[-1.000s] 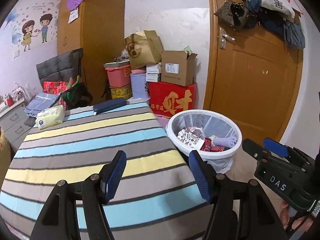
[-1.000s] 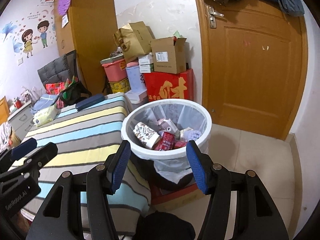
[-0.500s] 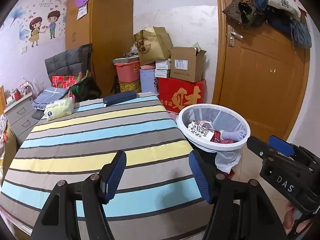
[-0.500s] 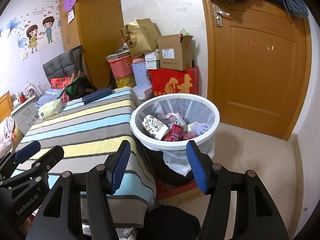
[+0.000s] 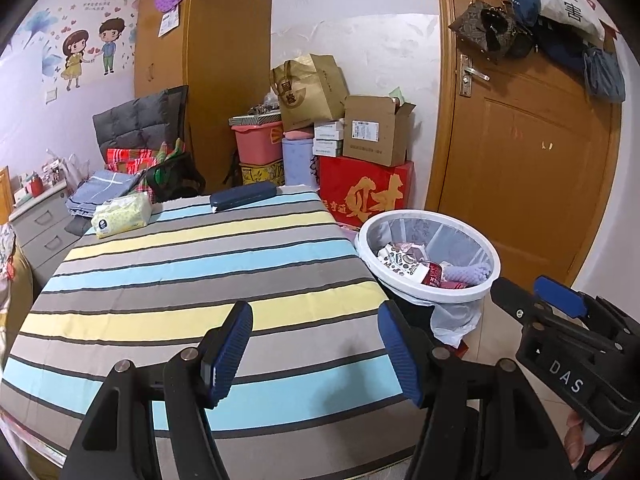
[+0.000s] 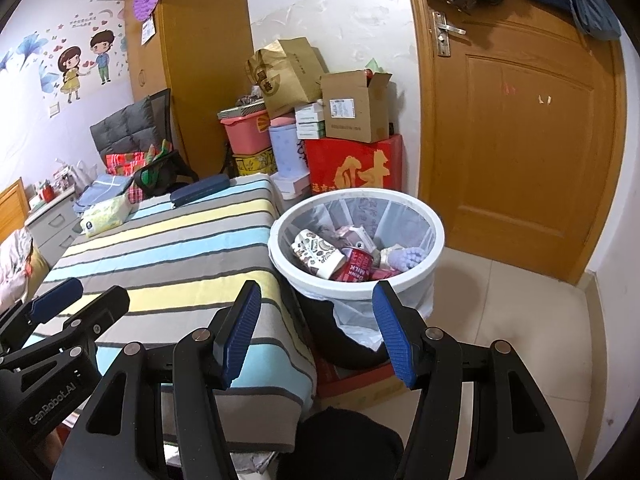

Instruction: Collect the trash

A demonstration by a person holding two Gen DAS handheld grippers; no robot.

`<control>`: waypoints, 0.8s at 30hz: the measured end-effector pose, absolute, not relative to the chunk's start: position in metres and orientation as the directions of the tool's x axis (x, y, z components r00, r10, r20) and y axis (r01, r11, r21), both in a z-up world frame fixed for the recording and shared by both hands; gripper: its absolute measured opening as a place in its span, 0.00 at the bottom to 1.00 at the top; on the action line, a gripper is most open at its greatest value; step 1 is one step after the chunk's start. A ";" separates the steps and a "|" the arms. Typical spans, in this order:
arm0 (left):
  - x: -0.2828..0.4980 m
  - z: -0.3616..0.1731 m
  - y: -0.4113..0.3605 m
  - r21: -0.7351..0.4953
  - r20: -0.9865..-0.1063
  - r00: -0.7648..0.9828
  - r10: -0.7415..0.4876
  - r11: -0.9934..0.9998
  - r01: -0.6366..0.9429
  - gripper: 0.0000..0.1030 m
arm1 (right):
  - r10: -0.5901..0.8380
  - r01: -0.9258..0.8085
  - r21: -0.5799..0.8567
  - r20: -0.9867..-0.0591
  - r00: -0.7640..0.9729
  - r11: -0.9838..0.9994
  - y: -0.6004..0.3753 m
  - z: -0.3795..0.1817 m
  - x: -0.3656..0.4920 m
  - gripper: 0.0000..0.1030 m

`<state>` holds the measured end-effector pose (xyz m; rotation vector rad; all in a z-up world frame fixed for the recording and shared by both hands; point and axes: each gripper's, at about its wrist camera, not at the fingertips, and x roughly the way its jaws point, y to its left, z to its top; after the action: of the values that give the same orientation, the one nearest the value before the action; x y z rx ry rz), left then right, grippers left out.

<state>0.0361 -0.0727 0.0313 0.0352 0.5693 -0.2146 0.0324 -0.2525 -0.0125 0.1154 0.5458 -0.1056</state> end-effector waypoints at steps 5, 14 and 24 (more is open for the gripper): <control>0.033 0.034 -0.071 -0.024 -0.528 0.827 -0.191 0.977 0.211 0.63 | -0.071 0.133 0.084 -0.521 0.850 0.988 -0.251 -0.011 0.031 0.58; 0.031 0.036 -0.070 -0.033 -0.527 0.828 -0.192 0.978 0.206 0.63 | -0.068 0.129 0.083 -0.523 0.850 0.988 -0.250 -0.010 0.029 0.58; 0.029 0.037 -0.066 -0.035 -0.522 0.832 -0.190 0.979 0.202 0.63 | -0.067 0.128 0.081 -0.523 0.850 0.989 -0.247 -0.008 0.029 0.58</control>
<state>0.0290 -0.0663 0.0373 0.0215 0.5511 -0.2078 0.0290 -0.2470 -0.0078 0.1141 0.5462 -0.1027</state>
